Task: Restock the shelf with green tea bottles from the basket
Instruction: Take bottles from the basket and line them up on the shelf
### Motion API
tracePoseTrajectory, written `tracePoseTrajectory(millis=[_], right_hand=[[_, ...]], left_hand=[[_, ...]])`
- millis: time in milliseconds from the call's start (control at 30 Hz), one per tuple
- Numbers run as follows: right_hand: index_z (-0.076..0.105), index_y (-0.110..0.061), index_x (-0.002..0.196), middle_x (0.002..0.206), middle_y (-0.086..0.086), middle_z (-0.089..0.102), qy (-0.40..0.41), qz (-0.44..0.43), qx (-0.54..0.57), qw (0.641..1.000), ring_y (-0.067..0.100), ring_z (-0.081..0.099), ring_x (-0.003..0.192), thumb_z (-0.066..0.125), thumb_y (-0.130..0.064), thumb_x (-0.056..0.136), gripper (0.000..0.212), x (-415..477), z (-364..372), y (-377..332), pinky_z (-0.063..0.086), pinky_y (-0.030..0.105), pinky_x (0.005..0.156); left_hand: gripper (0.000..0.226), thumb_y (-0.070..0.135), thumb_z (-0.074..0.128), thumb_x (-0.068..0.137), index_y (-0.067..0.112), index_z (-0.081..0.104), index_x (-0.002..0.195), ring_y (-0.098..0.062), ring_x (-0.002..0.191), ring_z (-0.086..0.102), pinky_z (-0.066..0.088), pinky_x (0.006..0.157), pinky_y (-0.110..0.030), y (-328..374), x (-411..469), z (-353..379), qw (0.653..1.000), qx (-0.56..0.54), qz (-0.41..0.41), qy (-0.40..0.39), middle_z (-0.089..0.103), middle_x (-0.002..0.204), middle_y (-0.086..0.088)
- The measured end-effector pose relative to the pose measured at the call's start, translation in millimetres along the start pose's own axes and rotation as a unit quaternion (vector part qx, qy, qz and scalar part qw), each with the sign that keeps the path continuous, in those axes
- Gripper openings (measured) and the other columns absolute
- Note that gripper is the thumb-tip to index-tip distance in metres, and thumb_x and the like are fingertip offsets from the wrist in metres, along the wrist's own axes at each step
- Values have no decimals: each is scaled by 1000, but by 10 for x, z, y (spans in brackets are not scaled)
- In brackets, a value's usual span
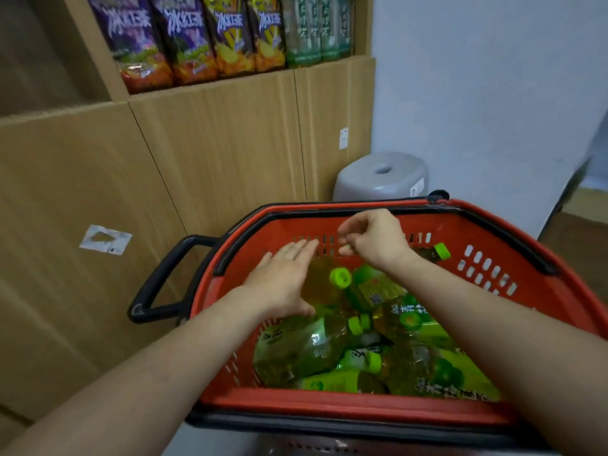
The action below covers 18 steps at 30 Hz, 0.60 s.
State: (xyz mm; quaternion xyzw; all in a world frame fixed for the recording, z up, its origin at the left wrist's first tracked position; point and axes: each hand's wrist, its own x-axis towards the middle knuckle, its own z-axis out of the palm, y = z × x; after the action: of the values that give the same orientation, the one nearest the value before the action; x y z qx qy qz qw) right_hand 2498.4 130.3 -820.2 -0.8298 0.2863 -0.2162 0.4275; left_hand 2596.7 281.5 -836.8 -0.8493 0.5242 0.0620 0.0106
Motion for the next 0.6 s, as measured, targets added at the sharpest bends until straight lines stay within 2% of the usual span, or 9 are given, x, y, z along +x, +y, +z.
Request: tracePoseTrajectory(millis=[33, 100, 167, 267, 333, 433, 467, 533, 600], right_hand=[[70, -18, 77, 78, 6, 74, -14, -7, -4, 1000, 18, 72, 74, 68, 5, 79, 23, 13, -25, 8, 60, 38, 78], [71, -16, 94, 93, 5, 73, -93, -38, -94, 991, 17, 69, 87, 75, -2, 76, 24, 51, -144, 35, 56, 35, 87], [65, -17, 117, 112, 3, 67, -122, -17, -186, 975, 20, 63, 105, 79, -20, 76, 44, 117, -358, 124, 49, 30, 92], [50, -21, 133, 130, 10, 59, 7, 60, -252, 966, 30, 55, 118, 72, -42, 79, 62, 219, -670, 492, 44, 37, 99], [41, -22, 138, 133, 13, 55, 30, 160, -177, 971, 34, 52, 120, 67, -47, 81, 66, 145, -666, 826, 45, 42, 100], [40, -22, 138, 130, 6, 55, 75, 222, 120, 965, 30, 59, 111, 73, -29, 82, 65, 36, -507, 1137, 51, 43, 93], [44, -24, 135, 127, 4, 57, 105, 215, 175, 955, 29, 61, 108, 74, -23, 81, 62, 67, -480, 1183, 53, 45, 91], [49, -25, 130, 114, 0, 60, 141, 173, 201, 954, 24, 62, 98, 73, -12, 81, 56, 144, -462, 1166, 56, 42, 84], [52, -27, 127, 107, 3, 63, 134, 116, 199, 964, 21, 62, 95, 72, -9, 81, 53, 210, -410, 1056, 55, 36, 82]], left_hand=[[119, 50, 79, 66, 27, -1, 152, -24, 147, 13, 21, 117, -48, 62, 125, 59, 999, 17, 13, -23, 11, 161, -3], [115, 54, 78, 65, 27, 6, 151, -30, 142, 28, 32, 112, -45, 135, 318, 212, 995, 60, 41, -70, 24, 157, -9], [118, 56, 78, 64, 27, 4, 151, -35, 142, 26, 31, 113, -44, 175, 404, 360, 989, 95, 53, -101, 19, 158, -15], [124, 55, 80, 61, 40, -6, 148, -41, 144, 16, 30, 112, -54, 231, 430, 459, 979, 153, 68, -113, 2, 161, -11], [115, 56, 78, 62, 45, 1, 146, -42, 143, 17, 32, 108, -60, 257, 468, 476, 980, 159, 64, -104, 2, 161, -7], [89, 61, 69, 71, 47, 17, 141, -45, 138, 28, 38, 103, -61, 282, 554, 542, 986, 136, 57, -78, 14, 159, -9], [83, 61, 67, 73, 46, 19, 140, -46, 135, 33, 40, 101, -60, 277, 561, 552, 985, 146, 58, -67, 17, 158, -11], [75, 57, 64, 78, 43, 23, 139, -42, 131, 42, 44, 100, -53, 253, 505, 497, 989, 136, 51, -39, 21, 157, -12], [67, 56, 62, 80, 42, 31, 138, -33, 126, 49, 46, 99, -46, 187, 426, 342, 998, 50, 27, 26, 33, 153, -7]])
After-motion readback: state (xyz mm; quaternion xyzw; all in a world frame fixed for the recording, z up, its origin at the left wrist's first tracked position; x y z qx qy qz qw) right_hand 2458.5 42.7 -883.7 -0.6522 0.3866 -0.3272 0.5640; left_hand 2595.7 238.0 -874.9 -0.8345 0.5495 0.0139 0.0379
